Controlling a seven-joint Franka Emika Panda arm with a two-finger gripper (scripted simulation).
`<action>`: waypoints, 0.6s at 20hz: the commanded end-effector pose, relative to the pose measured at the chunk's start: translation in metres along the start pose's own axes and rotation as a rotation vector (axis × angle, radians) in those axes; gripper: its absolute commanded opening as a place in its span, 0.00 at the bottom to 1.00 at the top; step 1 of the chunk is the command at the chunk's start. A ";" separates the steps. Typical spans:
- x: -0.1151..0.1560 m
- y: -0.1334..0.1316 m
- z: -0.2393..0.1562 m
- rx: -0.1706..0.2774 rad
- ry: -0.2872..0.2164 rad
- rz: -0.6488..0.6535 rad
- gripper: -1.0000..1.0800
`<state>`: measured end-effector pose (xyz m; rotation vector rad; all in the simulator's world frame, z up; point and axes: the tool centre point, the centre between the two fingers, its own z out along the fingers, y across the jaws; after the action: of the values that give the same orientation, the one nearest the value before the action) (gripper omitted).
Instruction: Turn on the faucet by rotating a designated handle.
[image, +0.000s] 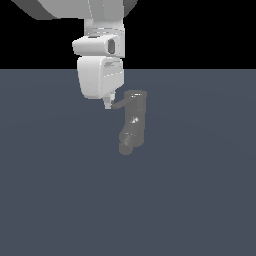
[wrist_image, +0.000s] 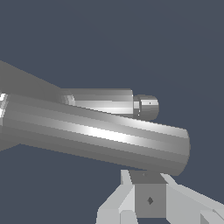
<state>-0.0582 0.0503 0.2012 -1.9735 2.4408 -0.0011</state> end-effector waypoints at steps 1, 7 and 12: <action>0.000 0.000 0.000 0.000 0.000 0.000 0.00; 0.031 0.000 0.000 0.000 0.000 0.001 0.00; 0.058 0.000 0.000 -0.001 0.001 0.001 0.00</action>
<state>-0.0684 0.0123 0.2012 -1.9971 2.4217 0.0010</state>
